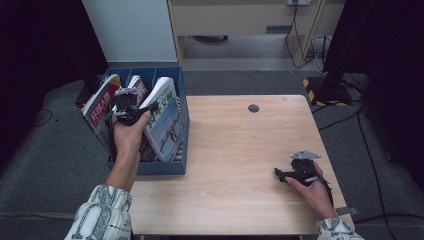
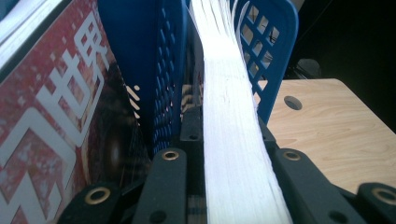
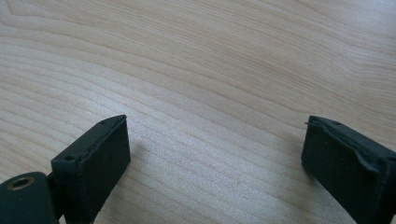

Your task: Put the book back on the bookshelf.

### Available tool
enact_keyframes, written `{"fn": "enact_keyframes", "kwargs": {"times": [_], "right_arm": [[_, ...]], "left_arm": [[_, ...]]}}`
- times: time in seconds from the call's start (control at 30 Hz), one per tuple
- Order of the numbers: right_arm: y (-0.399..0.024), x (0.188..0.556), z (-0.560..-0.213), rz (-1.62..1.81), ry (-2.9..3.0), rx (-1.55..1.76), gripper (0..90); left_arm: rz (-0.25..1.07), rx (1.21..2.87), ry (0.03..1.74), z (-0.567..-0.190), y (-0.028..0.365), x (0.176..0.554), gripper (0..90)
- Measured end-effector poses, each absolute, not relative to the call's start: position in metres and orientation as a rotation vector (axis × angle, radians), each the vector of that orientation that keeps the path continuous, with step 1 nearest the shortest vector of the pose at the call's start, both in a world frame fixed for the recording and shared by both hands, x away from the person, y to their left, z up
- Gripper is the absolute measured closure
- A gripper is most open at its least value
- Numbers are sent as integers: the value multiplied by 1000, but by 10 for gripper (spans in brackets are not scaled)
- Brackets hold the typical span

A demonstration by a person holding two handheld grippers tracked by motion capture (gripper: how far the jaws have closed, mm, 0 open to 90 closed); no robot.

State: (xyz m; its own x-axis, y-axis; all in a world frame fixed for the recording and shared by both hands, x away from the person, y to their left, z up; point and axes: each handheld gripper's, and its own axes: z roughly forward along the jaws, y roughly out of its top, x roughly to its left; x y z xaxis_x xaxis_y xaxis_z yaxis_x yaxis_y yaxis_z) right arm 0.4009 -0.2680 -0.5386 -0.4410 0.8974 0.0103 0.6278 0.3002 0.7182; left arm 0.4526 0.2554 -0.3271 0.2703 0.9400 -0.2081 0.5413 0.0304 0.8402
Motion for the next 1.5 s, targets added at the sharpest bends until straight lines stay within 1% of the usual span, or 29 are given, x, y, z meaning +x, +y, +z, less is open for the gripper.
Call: {"fn": "enact_keyframes", "kwargs": {"times": [0.17, 0.33, 0.8, 1.17, 1.5], "right_arm": [[-268, 401, -539, 931, 2181, 1360, 82], [-268, 401, -539, 932, 2179, 1360, 82], [-268, 401, -539, 932, 2182, 1362, 81], [-268, 400, -539, 934, 2181, 1368, 81], [-268, 401, -539, 934, 2182, 1361, 81]], "left_arm": [[585, 1605, 1385, -323, 255, 455, 734], [586, 1593, 1392, -322, 256, 461, 734], [599, 1574, 1400, -334, 248, 474, 734], [612, 1562, 1395, -338, 245, 476, 733], [619, 1570, 1409, -339, 250, 472, 730]]}}
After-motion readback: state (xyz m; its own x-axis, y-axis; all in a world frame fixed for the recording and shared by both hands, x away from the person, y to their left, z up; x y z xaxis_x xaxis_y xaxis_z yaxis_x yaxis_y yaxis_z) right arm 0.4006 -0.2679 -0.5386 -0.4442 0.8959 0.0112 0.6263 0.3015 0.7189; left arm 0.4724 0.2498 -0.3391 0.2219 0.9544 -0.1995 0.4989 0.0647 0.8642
